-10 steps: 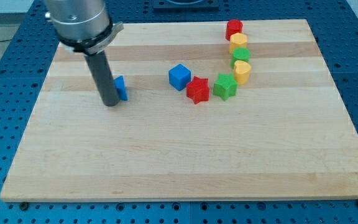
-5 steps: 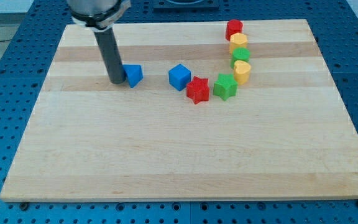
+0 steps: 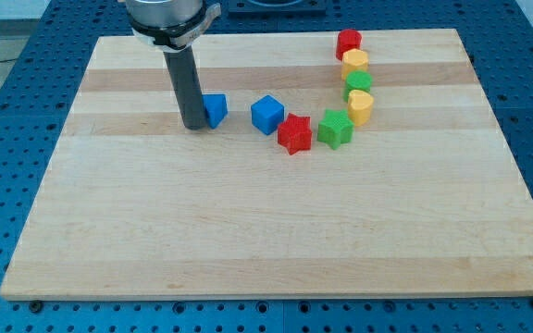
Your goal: Place the triangle above the cube
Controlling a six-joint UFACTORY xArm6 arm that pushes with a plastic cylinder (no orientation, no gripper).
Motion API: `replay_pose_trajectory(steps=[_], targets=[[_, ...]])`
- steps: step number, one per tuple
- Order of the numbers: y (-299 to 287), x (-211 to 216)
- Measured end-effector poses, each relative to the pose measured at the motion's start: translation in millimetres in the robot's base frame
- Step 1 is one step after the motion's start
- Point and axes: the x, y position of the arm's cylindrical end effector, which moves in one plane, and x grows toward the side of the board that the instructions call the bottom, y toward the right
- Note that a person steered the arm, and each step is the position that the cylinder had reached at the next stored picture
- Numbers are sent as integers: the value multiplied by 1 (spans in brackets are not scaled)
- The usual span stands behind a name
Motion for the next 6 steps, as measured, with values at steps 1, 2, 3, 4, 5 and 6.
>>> replay_pose_trajectory(steps=[1,2,3,4,5,6], targets=[[7,0],[10,-1],[10,-10],[13,-19],[18,-26],[8,-33]])
